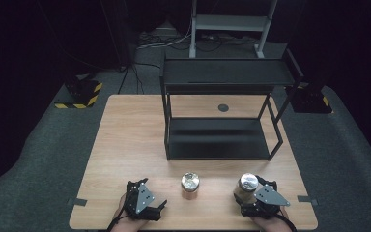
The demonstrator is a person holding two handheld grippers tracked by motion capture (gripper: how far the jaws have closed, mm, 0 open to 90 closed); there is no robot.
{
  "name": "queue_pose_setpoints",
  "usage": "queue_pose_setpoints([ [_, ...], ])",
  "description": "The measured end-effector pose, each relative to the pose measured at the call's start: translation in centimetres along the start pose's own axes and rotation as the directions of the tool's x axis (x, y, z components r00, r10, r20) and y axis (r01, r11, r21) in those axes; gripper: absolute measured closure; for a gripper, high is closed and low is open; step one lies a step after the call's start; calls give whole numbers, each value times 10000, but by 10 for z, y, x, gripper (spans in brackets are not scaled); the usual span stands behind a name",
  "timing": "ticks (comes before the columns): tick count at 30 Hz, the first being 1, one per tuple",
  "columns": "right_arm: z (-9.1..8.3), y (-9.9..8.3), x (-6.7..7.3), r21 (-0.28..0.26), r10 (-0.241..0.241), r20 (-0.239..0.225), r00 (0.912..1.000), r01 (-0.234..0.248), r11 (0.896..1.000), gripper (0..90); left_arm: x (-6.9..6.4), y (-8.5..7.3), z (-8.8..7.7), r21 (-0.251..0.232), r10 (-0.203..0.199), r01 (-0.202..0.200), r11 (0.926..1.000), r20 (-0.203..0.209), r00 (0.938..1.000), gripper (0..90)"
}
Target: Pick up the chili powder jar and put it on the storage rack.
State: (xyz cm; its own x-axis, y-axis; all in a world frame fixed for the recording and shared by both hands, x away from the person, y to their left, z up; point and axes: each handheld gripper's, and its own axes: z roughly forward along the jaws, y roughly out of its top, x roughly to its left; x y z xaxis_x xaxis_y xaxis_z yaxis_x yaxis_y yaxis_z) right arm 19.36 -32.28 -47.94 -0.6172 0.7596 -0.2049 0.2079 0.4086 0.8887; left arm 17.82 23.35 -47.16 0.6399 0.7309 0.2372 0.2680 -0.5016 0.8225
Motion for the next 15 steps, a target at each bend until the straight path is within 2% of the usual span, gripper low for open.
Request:
queue_pose_setpoints([
  [10,0,0,-2,-14,134,-56,9999,-134,9999,3,1,-1,-1,-39,-104,104,9999,-5,9999,7],
  [15,0,0,-3,-17,106,-108,9999,-106,9999,3,3,-3,-2,-129,-319,320,9994,112,9994,7],
])
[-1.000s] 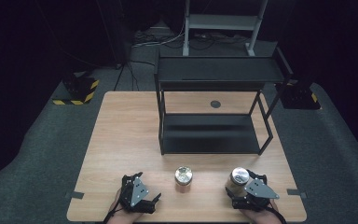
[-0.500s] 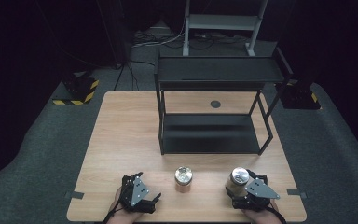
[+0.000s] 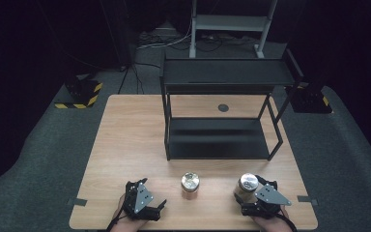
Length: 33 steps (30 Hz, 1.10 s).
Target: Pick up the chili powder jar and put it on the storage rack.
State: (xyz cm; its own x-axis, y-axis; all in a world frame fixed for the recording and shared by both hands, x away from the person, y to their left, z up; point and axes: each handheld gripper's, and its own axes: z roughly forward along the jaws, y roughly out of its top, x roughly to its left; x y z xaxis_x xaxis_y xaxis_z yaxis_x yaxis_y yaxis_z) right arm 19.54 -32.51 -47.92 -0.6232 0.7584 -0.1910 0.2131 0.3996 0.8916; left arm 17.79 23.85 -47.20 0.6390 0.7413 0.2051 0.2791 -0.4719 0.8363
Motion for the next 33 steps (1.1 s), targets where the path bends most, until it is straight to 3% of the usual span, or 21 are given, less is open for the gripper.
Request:
queue_pose_setpoints([
  [11,0,0,0,9,24,-4,10000,-24,10000,3,0,3,-10,-586,-235,245,9980,176,9996,7],
  [20,0,1,0,32,29,29,10000,-29,10000,3,3,12,-16,-1138,-145,204,9933,532,9985,7],
  [33,0,1,1,49,-24,12,10000,24,10000,3,5,26,-13,-1510,-76,221,9883,956,9954,7],
])
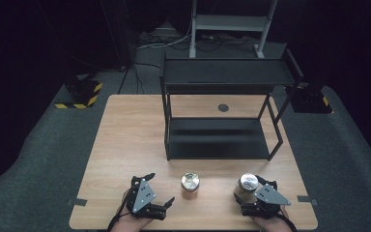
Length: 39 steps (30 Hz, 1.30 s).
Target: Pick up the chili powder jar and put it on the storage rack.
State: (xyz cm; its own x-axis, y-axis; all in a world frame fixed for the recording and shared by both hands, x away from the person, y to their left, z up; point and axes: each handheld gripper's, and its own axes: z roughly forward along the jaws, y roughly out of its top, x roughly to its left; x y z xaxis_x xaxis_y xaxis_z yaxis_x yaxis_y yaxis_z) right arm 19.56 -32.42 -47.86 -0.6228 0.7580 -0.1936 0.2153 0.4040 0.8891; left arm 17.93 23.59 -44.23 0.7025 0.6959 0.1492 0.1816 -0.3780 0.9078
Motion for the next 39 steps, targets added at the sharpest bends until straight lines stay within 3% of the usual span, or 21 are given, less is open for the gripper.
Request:
queue_pose_setpoints([
  [9,0,0,0,-15,21,1,10000,-21,10000,3,-2,11,10,-153,301,-296,9994,349,9989,7],
  [24,0,-1,0,-28,23,13,10000,-23,10000,3,-6,15,32,-414,-30,66,9991,874,9962,7],
  [39,0,-1,0,-43,11,6,10000,-11,10000,3,-8,14,54,-630,-374,443,9970,1071,9935,5],
])
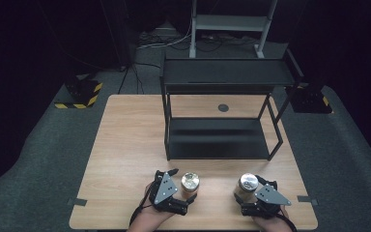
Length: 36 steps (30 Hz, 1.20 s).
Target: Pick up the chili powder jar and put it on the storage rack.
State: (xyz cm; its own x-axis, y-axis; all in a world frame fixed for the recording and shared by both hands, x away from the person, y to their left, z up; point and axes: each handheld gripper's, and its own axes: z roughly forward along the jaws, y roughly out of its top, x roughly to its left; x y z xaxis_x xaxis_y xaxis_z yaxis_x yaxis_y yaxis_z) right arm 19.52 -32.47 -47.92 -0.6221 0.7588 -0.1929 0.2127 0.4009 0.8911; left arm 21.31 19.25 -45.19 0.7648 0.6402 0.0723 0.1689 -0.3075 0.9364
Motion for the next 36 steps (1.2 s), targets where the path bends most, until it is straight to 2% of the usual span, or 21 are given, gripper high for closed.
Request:
queue_pose_setpoints([
  [5,0,1,0,29,-55,-2,10000,55,10000,3,2,-3,8,-129,-241,242,9996,141,9996,8],
  [10,0,0,0,-17,17,-10,10000,-17,10000,3,3,-9,13,-278,-573,580,9979,254,9980,88],
  [16,0,0,0,-13,4,-12,10000,-4,10000,3,3,-14,11,-560,-632,644,9964,237,9977,193],
  [23,0,0,0,-17,38,-2,10000,-38,10000,3,4,-18,10,-622,-668,680,9957,215,9975,292],
  [32,0,0,-1,-22,48,-12,10000,-48,10000,3,4,-25,10,-869,-629,655,9941,323,9975,337],
  [36,0,0,-1,-20,65,-12,10000,-65,10000,3,4,-24,10,-835,-611,636,9945,322,9976,345],
])
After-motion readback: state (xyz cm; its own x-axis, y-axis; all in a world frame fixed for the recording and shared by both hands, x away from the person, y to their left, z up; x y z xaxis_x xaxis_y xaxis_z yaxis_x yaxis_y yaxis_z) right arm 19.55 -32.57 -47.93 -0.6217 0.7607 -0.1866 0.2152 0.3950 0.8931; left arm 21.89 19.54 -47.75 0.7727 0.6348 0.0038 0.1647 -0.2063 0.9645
